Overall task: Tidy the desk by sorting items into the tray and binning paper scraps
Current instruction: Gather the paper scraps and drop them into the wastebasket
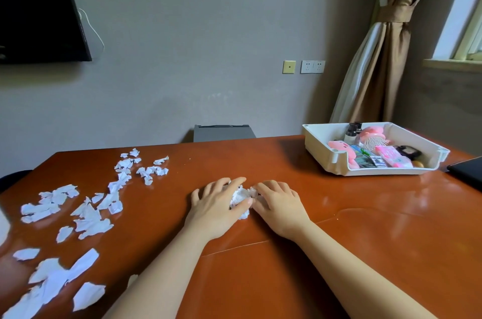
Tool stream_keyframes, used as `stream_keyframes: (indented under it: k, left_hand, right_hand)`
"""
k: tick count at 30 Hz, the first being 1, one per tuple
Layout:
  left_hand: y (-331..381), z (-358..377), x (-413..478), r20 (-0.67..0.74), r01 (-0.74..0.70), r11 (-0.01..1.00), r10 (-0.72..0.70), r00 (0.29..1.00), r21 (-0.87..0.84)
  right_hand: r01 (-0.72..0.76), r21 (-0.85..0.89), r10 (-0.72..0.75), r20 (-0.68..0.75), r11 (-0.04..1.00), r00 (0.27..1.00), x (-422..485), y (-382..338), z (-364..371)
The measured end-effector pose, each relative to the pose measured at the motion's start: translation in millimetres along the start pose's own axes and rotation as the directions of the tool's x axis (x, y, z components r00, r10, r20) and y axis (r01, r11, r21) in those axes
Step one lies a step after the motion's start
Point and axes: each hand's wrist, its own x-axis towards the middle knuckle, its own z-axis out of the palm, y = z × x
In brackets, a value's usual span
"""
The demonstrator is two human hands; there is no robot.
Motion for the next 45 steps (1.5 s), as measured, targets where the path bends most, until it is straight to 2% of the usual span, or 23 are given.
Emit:
stream_keyframes:
  k: [4,10,16,19,24,28,33,37,45]
  left_hand:
    - [1.3,-1.2,1.2,0.047,-0.087,0.996,0.086,0.995,0.019]
    - [1.9,0.9,6.0,-0.041,-0.168,0.982,0.165,0.985,-0.085]
    - [1.4,1.5,7.1,-0.133,-0.132,0.983,0.115,0.985,-0.13]
    - [2.8,0.0,5.7,-0.137,-0.114,0.982,0.093,0.986,-0.153]
    - [3.7,1.0,5.2,-0.143,-0.107,0.986,0.089,0.986,-0.125]
    - [4.8,0.0,5.5,-0.124,-0.118,0.987,0.105,0.987,-0.105]
    - [4.2,1.1,4.9,-0.122,-0.137,0.985,0.124,0.985,-0.102]
    - [6.5,0.6,4.5,-0.165,-0.062,0.986,0.036,0.986,-0.154]
    - [3.8,-5.4,1.9,-0.376,-0.031,0.962,-0.077,0.923,-0.271]
  right_hand:
    - [0.011,0.008,-0.011,-0.02,1.0,1.0,-1.4,-0.6,-1.9]
    - [0.006,0.021,-0.005,-0.076,1.0,0.997,3.9,0.2,-0.4]
    - [-0.019,0.196,0.045,-0.129,0.98,0.991,1.9,2.6,-3.3]
    - [0.033,0.235,-0.009,-0.102,0.971,0.995,-0.9,0.7,-4.6]
    - [0.176,0.144,-0.172,-0.037,0.974,0.984,-3.8,-4.3,-8.2]
    - [0.216,0.174,-0.209,-0.056,0.961,0.976,-2.3,-8.1,-7.7]
    - [0.16,0.132,-0.154,-0.057,0.978,0.986,2.7,-7.3,-8.2]
    - [0.089,0.169,-0.079,-0.068,0.982,0.995,1.1,-5.7,-7.3]
    - [0.038,0.15,-0.027,-0.078,0.988,0.997,0.1,-7.6,-9.3]
